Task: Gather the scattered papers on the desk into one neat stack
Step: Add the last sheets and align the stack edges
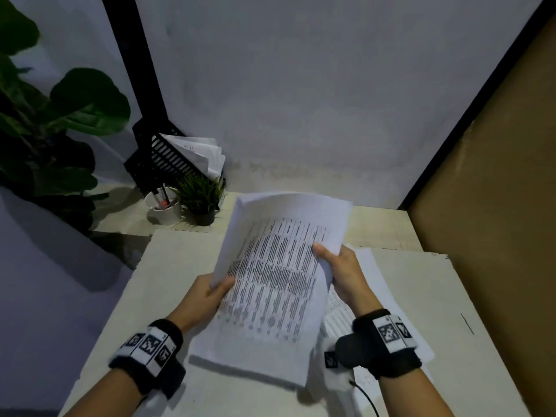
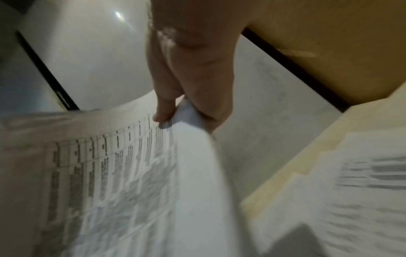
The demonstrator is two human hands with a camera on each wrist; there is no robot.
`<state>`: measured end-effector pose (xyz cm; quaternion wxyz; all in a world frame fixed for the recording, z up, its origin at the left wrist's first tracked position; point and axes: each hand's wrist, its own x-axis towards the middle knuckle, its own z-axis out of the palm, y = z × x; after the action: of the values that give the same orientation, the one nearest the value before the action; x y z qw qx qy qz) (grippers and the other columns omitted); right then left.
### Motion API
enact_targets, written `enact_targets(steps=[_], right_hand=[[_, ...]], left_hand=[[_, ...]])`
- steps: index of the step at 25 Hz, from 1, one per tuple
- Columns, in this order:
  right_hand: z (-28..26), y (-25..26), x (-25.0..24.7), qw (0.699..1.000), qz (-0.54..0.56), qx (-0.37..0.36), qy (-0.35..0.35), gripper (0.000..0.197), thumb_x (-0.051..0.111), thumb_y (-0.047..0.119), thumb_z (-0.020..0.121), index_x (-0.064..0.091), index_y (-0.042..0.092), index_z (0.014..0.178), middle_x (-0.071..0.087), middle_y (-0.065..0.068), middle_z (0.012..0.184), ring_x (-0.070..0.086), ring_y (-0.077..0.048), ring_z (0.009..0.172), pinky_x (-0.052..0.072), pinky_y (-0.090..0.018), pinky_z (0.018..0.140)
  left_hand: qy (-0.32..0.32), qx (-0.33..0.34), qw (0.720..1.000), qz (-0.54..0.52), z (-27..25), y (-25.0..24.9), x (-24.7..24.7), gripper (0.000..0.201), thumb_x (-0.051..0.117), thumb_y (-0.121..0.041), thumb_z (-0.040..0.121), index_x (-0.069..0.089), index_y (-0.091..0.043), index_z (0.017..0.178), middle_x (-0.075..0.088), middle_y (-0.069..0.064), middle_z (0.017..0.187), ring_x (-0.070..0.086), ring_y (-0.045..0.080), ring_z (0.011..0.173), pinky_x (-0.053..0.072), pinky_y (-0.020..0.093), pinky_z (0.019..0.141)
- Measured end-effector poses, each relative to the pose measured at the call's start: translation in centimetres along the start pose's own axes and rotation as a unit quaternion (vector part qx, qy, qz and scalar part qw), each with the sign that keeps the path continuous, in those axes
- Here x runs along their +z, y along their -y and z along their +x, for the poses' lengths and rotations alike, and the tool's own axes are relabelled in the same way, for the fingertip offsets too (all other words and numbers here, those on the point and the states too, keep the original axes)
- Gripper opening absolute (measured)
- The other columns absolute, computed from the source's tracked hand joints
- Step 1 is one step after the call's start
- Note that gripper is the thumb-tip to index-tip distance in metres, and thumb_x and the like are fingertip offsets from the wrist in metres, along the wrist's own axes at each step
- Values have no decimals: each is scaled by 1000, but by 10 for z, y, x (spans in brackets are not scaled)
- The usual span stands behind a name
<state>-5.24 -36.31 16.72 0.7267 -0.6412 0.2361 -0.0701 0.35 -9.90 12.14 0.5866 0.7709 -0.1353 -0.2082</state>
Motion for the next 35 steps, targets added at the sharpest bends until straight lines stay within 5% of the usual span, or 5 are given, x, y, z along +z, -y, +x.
enact_targets(steps=[8, 14, 22, 28, 35], right_hand=[[15, -103, -146, 873, -408, 216, -159, 82, 74, 37, 74, 36, -2, 135, 45, -25, 138, 44, -39, 126, 37, -48, 105], [6, -136, -96, 817, -527, 213, -95, 87, 79, 49, 59, 40, 9, 125, 45, -16, 126, 49, -37, 116, 45, -48, 93], [18, -144, -94, 832, -498, 236, -68, 42, 71, 33, 75, 63, 6, 107, 68, -12, 112, 62, -29, 101, 47, -39, 95], [40, -136, -150, 695, -601, 313, -240, 39, 76, 41, 64, 72, 19, 96, 50, -16, 119, 40, -37, 117, 38, -48, 97], [44, -133, -164, 774, -545, 248, -204, 81, 81, 36, 61, 42, 1, 123, 47, -27, 120, 48, -44, 107, 42, -51, 91]], left_hand=[[-169, -109, 979, -1, -30, 71, -48, 26, 50, -22, 91, 64, -3, 102, 70, 16, 96, 67, 30, 89, 52, 45, 85], [-186, -150, 971, -1, -39, 85, -53, 29, 47, -25, 92, 62, -2, 101, 69, 19, 94, 65, 34, 88, 52, 47, 84], [-180, -165, 970, -7, -33, 106, -40, 30, 49, -34, 90, 63, -9, 100, 69, 16, 92, 65, 33, 87, 50, 39, 79], [-184, -148, 972, 5, -34, 101, -48, 27, 49, -30, 91, 64, -8, 97, 66, 13, 86, 62, 28, 81, 49, 34, 70], [-196, -143, 970, 12, -39, 98, -53, 28, 50, -26, 91, 63, -2, 90, 65, 17, 76, 61, 31, 70, 51, 38, 65]])
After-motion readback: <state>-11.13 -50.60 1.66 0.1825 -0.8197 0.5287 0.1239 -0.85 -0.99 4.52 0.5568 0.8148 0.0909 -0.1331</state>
